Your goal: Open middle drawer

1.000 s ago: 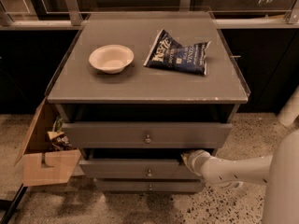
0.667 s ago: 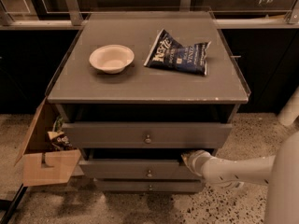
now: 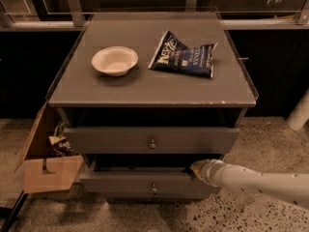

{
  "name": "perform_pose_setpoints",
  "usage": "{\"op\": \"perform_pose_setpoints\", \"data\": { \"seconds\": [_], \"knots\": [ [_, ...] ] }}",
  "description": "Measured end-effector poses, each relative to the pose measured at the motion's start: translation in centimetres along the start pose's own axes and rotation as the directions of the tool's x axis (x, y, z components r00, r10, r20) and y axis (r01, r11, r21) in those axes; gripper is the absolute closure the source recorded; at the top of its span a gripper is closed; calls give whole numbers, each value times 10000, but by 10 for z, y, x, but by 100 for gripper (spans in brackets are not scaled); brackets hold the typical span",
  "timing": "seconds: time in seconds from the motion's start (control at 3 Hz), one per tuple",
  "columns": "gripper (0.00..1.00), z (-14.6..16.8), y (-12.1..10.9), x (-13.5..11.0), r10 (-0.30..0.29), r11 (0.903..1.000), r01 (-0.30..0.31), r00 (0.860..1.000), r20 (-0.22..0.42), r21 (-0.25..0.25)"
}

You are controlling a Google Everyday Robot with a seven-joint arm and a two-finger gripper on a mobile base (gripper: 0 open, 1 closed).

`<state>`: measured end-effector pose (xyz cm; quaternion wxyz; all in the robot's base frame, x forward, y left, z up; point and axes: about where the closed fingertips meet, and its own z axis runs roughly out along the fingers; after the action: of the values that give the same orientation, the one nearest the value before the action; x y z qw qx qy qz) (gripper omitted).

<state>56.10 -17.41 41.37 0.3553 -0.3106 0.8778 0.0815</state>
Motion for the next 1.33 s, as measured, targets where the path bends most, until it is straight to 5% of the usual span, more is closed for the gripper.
{"op": "perform_pose_setpoints", "data": {
  "seconds": [0.33, 0.67, 1.33],
  "knots": [
    [100, -14, 0, -10, -1403, 9879, 1439, 9882, 621, -575],
    [100, -37, 2, -6, -2288, 9606, 2421, 9677, 1058, -1365],
    [100, -34, 10, -2, -2285, 9572, 2411, 9691, 930, -1601]
  ]
}}
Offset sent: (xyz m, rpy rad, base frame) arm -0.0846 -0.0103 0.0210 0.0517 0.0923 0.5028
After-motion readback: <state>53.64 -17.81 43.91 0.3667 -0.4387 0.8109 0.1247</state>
